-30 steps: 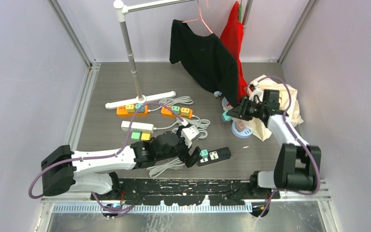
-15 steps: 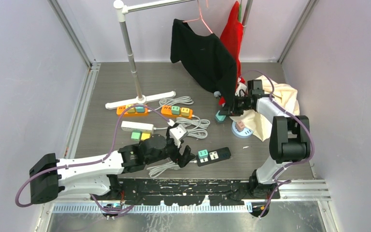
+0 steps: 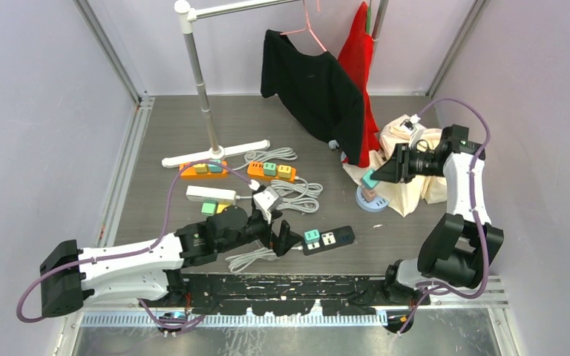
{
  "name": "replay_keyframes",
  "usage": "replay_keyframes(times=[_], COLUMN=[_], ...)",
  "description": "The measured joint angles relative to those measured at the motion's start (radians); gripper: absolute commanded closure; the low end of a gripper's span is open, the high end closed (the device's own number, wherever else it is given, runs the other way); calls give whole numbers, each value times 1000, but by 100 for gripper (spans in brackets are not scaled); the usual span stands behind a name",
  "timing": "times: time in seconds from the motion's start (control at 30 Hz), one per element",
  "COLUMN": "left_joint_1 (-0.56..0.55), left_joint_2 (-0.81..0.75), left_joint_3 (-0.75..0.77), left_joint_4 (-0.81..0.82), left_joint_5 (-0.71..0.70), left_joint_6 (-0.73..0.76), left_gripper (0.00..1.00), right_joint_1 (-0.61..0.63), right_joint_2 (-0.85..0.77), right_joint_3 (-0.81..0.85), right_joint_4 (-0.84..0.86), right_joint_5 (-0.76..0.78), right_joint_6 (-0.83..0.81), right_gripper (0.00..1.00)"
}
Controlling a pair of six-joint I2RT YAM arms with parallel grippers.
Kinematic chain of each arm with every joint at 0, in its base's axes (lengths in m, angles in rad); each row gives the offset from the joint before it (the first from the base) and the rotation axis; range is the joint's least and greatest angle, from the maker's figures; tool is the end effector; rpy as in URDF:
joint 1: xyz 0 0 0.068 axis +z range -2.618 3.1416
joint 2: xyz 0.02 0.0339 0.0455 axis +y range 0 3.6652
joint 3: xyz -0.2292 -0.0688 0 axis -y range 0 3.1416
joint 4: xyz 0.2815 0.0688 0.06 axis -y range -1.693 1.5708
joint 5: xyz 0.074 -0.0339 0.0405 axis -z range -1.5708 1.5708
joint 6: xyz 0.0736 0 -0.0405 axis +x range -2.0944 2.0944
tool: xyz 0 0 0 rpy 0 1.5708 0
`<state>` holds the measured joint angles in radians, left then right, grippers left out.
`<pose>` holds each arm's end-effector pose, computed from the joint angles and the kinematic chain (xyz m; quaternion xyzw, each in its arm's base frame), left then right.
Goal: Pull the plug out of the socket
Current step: Place the plug at the center of the board.
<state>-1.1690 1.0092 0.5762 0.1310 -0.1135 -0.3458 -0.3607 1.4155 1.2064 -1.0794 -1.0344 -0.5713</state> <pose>0.1325 -0.2904 0.2001 0.2909 0.7504 -0.3733 0.4614 0.3063 -0.0479 0.2330 -0.1596 0.8485 0.3824 0.3292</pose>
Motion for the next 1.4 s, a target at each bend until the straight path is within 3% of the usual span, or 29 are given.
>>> replay_keyframes(times=[0.17, 0.4, 0.6, 0.73, 1.0, 1.27, 1.4], left_joint_1=[47, 277, 293, 228, 60, 36, 37], left_joint_2=[-18, 90, 251, 330, 450, 542, 579], left_joint_3=[9, 93, 243, 443, 615, 673, 706], left_joint_4=[77, 227, 157, -42, -295, -407, -420], left_joint_5=[84, 309, 396, 295, 67, -38, -74], left_joint_6=[-87, -338, -391, -269, -63, -9, -8], left_gripper=[0, 0, 0, 3, 8, 10, 20], right_joint_1=[73, 156, 265, 327, 361, 375, 376], right_joint_2=[-37, -172, -128, -85, -35, -21, -19], right_joint_3=[-94, -294, -308, -308, -307, -300, -300], right_joint_4=[-84, 213, 405, 451, 483, 491, 493], right_joint_5=[-124, -222, -254, -259, -259, -259, -259], right_joint_6=[-37, 386, 635, 716, 803, 818, 819], right_gripper=[80, 81, 81, 82, 81, 81, 81])
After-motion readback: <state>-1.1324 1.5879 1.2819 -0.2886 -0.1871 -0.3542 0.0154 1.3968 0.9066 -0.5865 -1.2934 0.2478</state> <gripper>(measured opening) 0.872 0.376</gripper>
